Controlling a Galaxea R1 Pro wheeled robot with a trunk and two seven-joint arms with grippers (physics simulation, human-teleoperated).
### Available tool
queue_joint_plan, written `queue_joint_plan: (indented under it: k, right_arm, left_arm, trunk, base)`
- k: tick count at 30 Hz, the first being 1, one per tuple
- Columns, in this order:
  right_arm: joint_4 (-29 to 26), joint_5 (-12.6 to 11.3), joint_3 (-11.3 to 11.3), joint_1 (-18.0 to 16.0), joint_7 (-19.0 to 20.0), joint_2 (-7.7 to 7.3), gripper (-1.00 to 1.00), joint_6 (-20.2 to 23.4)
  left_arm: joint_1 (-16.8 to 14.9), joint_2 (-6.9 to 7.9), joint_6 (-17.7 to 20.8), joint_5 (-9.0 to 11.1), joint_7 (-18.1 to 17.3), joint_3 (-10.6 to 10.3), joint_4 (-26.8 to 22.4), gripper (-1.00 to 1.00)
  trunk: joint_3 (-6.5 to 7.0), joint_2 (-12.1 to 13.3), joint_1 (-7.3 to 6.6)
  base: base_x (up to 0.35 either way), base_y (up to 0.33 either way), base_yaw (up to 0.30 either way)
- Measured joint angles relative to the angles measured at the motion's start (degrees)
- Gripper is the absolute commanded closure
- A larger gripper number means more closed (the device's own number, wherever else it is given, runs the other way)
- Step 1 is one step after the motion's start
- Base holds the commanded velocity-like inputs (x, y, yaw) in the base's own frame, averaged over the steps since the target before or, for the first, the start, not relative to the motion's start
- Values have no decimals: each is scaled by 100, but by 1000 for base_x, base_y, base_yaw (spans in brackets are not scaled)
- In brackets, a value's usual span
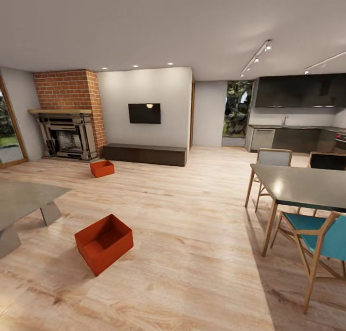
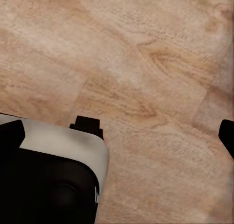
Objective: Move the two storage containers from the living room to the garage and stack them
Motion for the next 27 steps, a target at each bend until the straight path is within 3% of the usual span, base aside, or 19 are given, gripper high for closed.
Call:
queue_joint_plan:
  k: [7,27]
  right_arm:
    - [0,-11,0,0,-1,29,-100,4]
    - [0,-4,0,0,-3,2,-100,-2]
  left_arm:
    - [0,0,0,0,0,-1,0,-100]
    - [0,0,0,0,0,7,0,-100]
  trunk:
    - [0,0,0]
    - [0,0,0]
  base:
    - [267,-175,56]
    - [264,-177,268]
